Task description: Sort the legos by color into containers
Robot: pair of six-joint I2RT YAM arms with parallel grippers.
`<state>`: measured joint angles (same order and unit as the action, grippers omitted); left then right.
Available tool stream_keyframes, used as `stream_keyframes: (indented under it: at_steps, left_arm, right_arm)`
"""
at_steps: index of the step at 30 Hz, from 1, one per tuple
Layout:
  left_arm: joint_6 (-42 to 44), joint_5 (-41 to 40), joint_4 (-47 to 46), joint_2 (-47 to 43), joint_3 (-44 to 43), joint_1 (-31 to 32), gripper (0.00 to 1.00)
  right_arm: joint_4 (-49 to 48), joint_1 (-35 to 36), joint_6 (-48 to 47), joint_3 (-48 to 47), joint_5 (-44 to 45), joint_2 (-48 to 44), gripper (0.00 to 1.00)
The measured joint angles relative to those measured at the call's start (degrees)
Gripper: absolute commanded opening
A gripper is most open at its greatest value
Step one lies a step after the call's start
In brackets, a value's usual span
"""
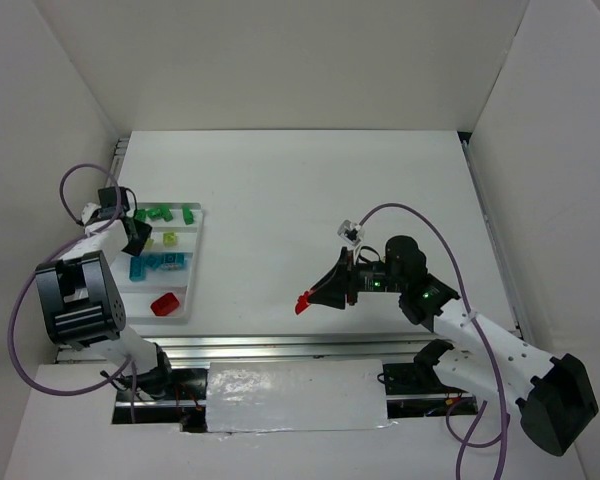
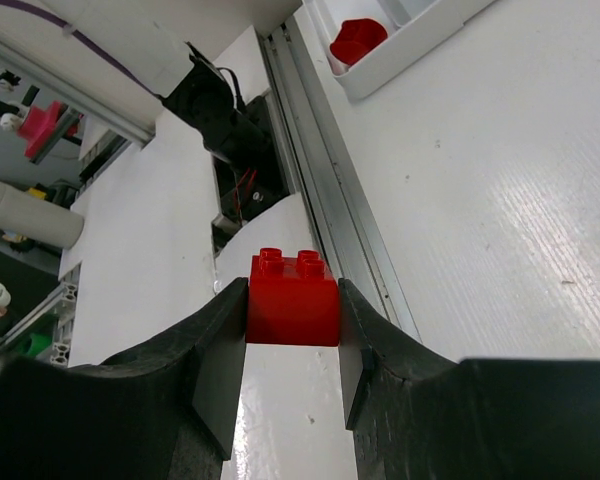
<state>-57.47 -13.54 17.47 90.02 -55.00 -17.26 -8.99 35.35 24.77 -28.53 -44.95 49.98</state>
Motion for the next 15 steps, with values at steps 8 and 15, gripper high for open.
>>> stream_keyframes:
  at_steps: [8,15]
  left_arm:
    - [-1.4,1.9,-4.0,0.7,-0.2,-0.7,0.99]
    - [-0.7,3.7,-2.9,-6.2,0.0,0.1,0.99]
  right_arm:
    - [-1.1,0.0,0.0,1.2,-0.9,0.0,0.0]
    - [-2.6,0.0,1.2,1.3,-0.5,0.7,0.01]
